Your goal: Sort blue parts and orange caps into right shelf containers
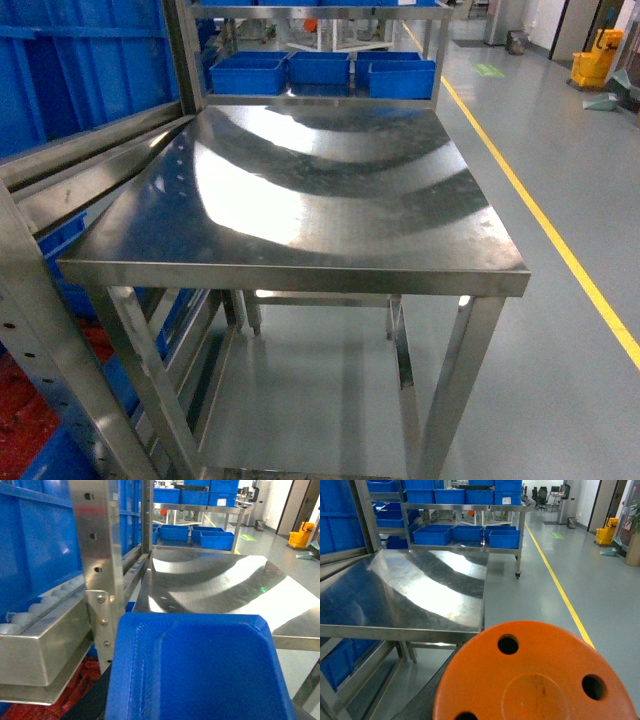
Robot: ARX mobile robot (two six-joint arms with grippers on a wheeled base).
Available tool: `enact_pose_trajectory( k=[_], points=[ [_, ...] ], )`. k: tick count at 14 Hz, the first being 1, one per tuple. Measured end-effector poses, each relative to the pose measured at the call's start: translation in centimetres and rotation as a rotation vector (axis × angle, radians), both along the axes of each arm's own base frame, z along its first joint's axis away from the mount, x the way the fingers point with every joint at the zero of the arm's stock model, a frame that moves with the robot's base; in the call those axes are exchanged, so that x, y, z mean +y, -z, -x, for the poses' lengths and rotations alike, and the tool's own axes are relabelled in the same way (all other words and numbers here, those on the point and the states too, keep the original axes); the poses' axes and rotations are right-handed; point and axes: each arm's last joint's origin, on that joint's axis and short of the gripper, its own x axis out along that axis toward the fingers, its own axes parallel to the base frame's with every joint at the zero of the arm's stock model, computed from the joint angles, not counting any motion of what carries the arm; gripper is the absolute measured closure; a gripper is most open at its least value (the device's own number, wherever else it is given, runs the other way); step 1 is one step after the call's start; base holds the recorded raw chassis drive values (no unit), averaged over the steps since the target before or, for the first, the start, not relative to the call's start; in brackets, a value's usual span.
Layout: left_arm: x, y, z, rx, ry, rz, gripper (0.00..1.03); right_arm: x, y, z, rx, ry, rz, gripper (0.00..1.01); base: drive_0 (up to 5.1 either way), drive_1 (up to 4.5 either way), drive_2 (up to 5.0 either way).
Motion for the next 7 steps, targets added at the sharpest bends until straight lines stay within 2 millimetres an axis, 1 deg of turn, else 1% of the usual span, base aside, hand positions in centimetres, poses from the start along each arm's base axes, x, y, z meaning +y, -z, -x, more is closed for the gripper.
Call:
enact_pose_trajectory(
  k=[7],
  points=[
    [-0.01,0.0,0.0,0.0,0.001,0.0,0.62,0.0,-0.01,0.0,-0.001,0.0,0.0,0.58,-4.9,2.46,2.5]
  ],
)
